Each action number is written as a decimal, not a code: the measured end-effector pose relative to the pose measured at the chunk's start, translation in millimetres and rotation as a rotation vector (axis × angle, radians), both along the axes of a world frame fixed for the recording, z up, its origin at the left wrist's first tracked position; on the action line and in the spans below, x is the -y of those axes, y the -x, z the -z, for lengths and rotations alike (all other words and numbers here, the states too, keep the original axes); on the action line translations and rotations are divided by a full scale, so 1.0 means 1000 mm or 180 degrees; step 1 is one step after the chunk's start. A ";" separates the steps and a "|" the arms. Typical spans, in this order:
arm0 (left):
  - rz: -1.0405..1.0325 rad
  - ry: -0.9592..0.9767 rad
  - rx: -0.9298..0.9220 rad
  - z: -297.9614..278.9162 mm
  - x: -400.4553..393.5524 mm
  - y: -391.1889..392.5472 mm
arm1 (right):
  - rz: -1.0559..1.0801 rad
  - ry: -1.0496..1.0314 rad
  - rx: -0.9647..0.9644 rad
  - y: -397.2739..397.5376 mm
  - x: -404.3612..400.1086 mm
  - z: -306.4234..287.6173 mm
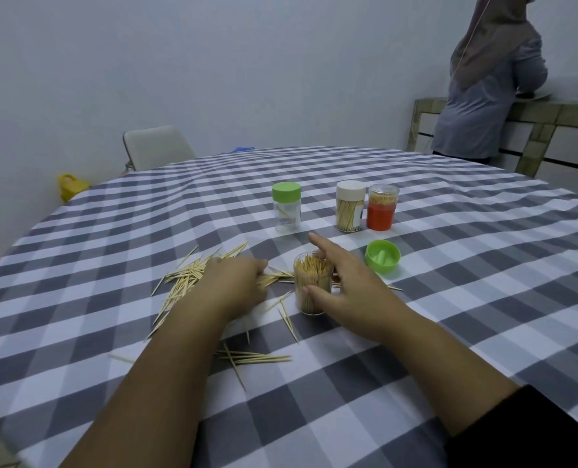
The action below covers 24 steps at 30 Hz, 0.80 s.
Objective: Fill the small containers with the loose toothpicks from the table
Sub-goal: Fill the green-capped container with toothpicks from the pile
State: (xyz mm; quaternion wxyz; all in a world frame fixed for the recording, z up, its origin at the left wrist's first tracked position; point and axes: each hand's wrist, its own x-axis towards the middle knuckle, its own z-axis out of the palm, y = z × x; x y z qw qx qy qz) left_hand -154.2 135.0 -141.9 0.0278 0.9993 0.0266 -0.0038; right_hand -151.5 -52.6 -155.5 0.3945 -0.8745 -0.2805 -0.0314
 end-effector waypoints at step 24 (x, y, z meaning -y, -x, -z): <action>-0.0195 0.3022 0.1677 0.004 0.014 -0.007 | 0.0086 0.0029 0.0029 0.001 -0.001 -0.002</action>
